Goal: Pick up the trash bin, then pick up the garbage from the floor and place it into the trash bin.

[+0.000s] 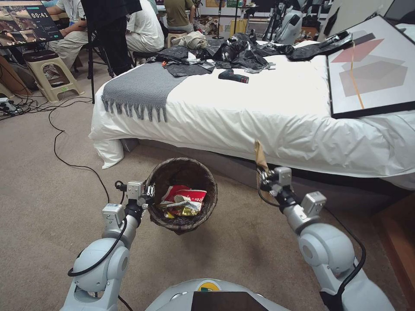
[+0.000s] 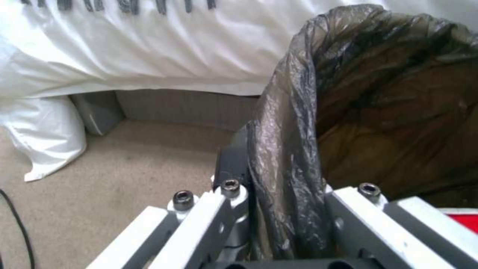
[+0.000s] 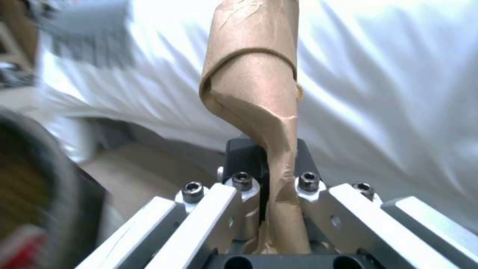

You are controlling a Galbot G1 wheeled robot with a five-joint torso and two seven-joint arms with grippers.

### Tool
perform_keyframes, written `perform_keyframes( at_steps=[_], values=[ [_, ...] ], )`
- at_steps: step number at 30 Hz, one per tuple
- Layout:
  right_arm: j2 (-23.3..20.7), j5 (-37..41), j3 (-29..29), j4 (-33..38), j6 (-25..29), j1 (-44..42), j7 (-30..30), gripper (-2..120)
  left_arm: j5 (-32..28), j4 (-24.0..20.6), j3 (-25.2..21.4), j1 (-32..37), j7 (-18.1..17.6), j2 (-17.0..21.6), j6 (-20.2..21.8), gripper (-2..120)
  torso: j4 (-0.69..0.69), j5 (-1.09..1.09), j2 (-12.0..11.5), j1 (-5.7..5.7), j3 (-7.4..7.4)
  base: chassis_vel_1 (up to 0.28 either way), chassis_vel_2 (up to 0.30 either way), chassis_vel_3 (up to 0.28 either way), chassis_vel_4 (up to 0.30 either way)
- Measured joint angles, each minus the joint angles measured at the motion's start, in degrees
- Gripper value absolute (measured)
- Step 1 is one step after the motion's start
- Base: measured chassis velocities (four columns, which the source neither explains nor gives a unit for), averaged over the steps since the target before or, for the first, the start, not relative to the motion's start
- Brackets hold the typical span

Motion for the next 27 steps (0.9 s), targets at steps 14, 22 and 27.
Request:
perform_keyframes(
  at_steps=[14,22,27],
  values=[
    [-12.52,9.48,-15.53,-0.92,-3.51,19.03,-3.51,0,0.17,-0.58,1.04,-0.47,-0.41,1.33,1.08,7,-0.02,0.01,0.0,0.0,0.0,0.0,0.0,0.0,0.0],
    [-14.23,16.08,-28.48,-1.89,-5.84,29.1,0.3,0,0.14,-0.69,1.3,-0.78,-0.82,1.7,1.83,7,-0.02,0.0,0.0,0.0,0.0,0.0,0.0,0.0,0.0],
    [-14.64,19.37,-33.87,-1.99,-6.8,34.42,1.86,0,0.12,-0.45,1.57,-0.93,-0.84,1.52,2.1,7,-0.01,-0.01,0.0,0.0,0.0,0.0,0.0,0.0,0.0]
  ],
)
